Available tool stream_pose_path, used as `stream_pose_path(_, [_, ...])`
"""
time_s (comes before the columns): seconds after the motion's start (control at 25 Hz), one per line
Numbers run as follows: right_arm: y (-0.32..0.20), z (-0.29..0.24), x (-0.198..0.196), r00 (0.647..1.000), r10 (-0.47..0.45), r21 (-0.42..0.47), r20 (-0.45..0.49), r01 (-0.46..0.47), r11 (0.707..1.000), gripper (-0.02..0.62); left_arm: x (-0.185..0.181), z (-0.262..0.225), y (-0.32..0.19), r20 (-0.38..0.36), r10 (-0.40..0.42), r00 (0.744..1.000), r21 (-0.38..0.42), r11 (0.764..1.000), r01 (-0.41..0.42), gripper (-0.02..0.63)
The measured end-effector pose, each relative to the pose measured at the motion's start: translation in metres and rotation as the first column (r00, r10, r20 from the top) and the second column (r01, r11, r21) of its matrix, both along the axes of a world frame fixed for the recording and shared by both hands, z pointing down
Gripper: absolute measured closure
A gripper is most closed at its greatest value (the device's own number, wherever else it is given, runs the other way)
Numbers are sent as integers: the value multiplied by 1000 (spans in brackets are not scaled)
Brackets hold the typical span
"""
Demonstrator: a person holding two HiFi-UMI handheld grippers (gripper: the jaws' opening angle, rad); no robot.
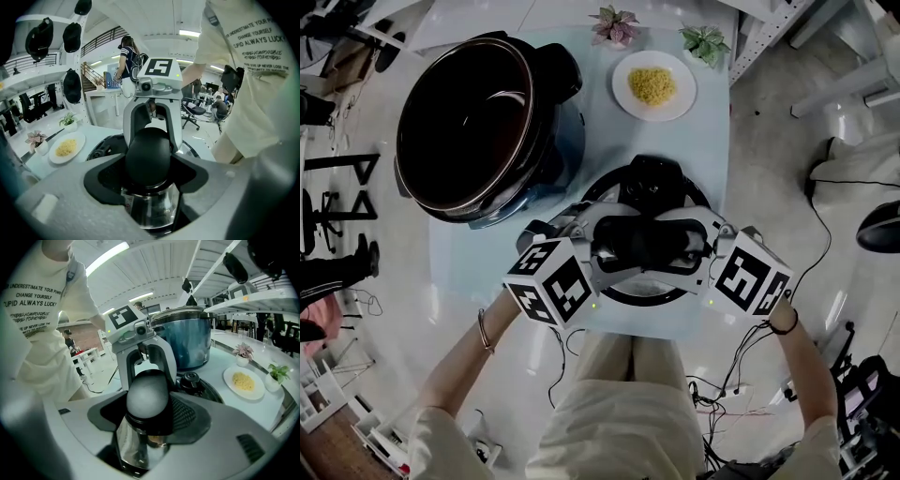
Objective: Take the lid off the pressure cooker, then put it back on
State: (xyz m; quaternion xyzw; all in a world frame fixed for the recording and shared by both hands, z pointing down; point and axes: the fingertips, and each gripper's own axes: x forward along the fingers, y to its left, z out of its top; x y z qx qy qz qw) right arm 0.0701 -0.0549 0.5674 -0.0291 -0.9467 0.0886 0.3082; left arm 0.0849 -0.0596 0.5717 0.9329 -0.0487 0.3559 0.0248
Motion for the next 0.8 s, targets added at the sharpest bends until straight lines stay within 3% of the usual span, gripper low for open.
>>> stream_pose_path(0.8, [46,-86,0,1000,-6,61,-29,8,998,319,0,-86,45,19,-25,1000,46,999,24,311])
